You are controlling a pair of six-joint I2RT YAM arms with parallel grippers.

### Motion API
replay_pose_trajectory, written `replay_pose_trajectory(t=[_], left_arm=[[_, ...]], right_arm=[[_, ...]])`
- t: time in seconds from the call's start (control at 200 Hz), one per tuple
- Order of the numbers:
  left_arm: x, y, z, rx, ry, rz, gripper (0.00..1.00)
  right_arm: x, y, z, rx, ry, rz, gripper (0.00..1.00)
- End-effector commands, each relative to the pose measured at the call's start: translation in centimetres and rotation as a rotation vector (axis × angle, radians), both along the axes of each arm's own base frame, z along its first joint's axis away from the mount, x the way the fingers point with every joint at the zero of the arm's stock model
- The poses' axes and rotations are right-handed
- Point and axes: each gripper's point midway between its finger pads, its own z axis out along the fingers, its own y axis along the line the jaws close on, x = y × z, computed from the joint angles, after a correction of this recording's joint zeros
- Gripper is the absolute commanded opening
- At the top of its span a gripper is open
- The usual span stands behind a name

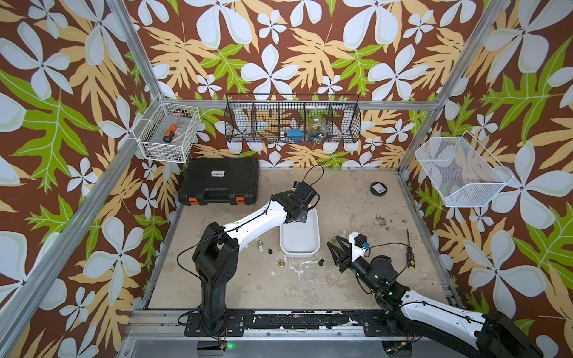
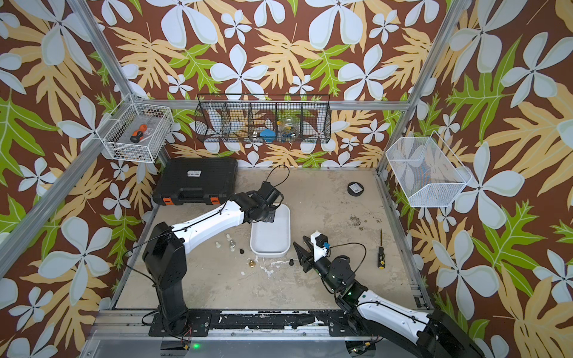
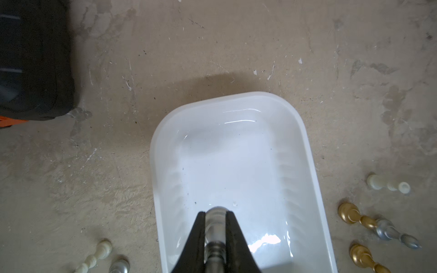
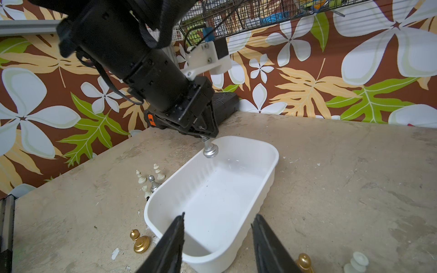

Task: Put the chess pieces into the storage box
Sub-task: Place the chess piece in the storage box.

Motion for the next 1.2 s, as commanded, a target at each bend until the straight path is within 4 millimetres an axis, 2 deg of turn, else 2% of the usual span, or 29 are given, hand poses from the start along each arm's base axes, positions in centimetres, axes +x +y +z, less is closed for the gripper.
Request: replay_pose_trajectory(t=[0.0,0.2,0.42,0.636,0.906,1.196], left_arm=[[0.6,0.0,-1.0,0.045,-0.001,0.008,0.05],[1.6,-0.1,-3.3,0.071,-0.022,0.023,0.05],[2.7,0.4,-4.7,0.064,-0.028,0.063,0.05],[3.8,1.4,-5.2,0.053,-0.051,0.098,0.06],[4.7,0.7,-6.3,0.022,-0.038,0.084,0.06],[4.8,0.6,-7.7,0.039,-0.012,0.078,0.06]], right_arm=[[0.1,0.0,1.1,0.031,-0.025,-0.007,0.48],[0.2,-0.1,1.3,0.032,-0.026,-0.011,0.49],[0.2,0.0,1.2,0.031,-0.021,-0.007,0.49],[0.2,0.3,1.1,0.028,-0.015,0.004,0.49],[0.3,0.5,1.0,0.025,-0.007,0.008,0.49],[0.3,0.6,0.9,0.025,-0.004,0.012,0.49]])
